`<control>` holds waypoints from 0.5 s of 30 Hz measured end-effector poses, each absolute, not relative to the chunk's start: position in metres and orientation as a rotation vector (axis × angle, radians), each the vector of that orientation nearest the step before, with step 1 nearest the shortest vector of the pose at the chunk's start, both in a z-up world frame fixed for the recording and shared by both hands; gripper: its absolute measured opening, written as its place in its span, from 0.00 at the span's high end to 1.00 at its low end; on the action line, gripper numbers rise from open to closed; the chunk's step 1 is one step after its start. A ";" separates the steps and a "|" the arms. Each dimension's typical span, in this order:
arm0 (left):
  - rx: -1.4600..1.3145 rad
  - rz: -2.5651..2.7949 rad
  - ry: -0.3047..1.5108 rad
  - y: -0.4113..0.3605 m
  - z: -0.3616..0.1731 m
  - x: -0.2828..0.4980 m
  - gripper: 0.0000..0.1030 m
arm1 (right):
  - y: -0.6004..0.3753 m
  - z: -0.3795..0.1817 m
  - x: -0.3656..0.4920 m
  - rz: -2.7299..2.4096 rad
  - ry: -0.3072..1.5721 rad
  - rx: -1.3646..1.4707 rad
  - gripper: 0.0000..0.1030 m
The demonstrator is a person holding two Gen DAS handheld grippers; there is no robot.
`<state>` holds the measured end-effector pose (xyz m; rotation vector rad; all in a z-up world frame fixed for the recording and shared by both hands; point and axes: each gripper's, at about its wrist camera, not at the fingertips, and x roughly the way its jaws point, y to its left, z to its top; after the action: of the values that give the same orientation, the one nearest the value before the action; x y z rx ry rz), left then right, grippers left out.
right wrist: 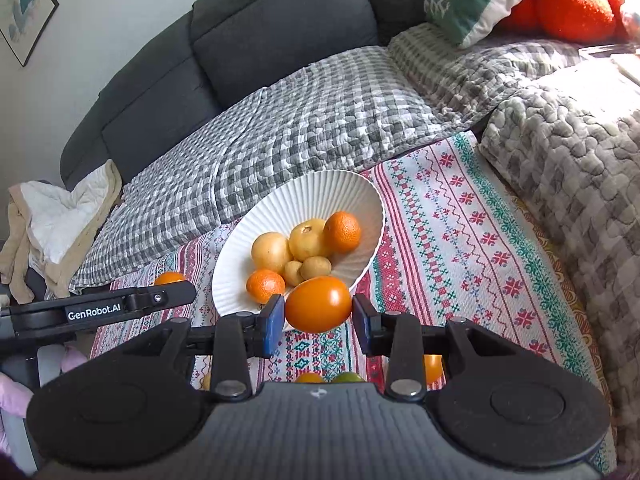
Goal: Organize fruits
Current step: 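Carry both orange tomatoes onto the white plate and open both tools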
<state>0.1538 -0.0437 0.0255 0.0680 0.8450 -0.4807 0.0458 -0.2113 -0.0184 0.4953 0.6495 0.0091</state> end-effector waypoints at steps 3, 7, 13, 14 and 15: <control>0.065 -0.491 0.851 -0.059 0.022 0.176 0.72 | -0.213 -0.021 0.057 0.006 0.638 0.477 0.67; 0.077 -0.511 0.830 -0.081 0.018 0.201 0.72 | -0.213 -0.028 0.070 0.010 0.630 0.471 0.67; 0.086 -0.501 0.823 -0.104 0.002 0.228 0.72 | -0.196 -0.030 0.084 0.016 0.647 0.349 0.67; 0.083 -0.493 0.830 -0.105 -0.001 0.232 0.72 | -0.194 -0.030 0.085 0.020 0.648 0.332 0.67; 0.084 -0.482 0.840 -0.107 -0.005 0.235 0.72 | -0.192 -0.030 0.086 0.021 0.649 0.316 0.67</control>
<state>0.2350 -0.1068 -0.0047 0.0836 0.8404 -0.4824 0.0858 -0.1920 -0.0298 0.3160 0.6489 0.0205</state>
